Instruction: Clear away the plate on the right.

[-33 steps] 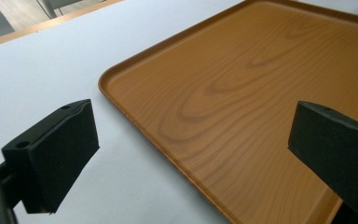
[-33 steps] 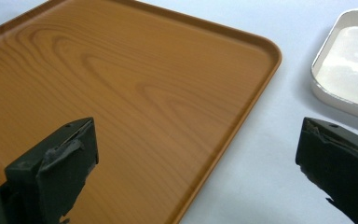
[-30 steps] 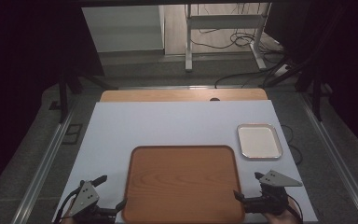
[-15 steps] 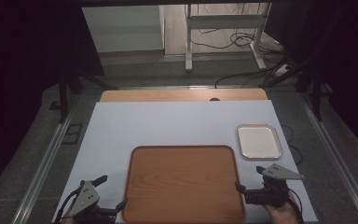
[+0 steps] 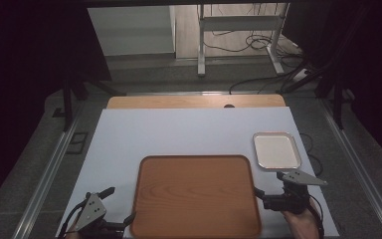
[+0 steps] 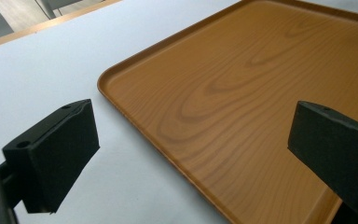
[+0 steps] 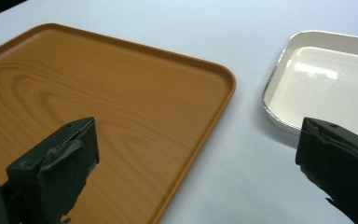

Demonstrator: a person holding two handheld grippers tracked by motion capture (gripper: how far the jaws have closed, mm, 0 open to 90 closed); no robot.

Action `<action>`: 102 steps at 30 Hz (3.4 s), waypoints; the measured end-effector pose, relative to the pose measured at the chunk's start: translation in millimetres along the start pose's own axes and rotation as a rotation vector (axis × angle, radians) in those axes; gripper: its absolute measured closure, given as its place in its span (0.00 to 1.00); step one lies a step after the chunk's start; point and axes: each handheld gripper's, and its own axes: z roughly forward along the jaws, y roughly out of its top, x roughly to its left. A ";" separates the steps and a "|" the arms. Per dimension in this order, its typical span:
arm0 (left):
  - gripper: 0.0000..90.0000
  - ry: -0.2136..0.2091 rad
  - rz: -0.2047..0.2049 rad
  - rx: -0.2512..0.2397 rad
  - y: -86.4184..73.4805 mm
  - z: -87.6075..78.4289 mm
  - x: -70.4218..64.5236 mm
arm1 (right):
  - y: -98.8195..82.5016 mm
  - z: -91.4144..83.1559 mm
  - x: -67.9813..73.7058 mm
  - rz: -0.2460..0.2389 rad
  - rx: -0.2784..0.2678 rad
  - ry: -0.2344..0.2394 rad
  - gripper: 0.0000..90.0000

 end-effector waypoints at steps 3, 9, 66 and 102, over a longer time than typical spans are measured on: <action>0.02 0.001 0.004 0.002 0.2 0.3 -0.6 | 2.1 2.5 -3.7 -0.009 -0.003 -0.013 0.00; 0.02 0.000 0.006 0.002 0.3 0.5 -0.6 | 5.6 7.7 -11.2 -0.004 0.002 -0.019 0.00; 0.02 -0.005 0.005 0.000 0.2 0.2 -0.1 | 31.0 40.0 -121.7 0.156 0.043 -0.246 0.00; 0.02 -0.005 0.023 0.010 0.7 1.4 -1.6 | 30.5 61.5 -188.4 0.357 0.242 -0.269 0.84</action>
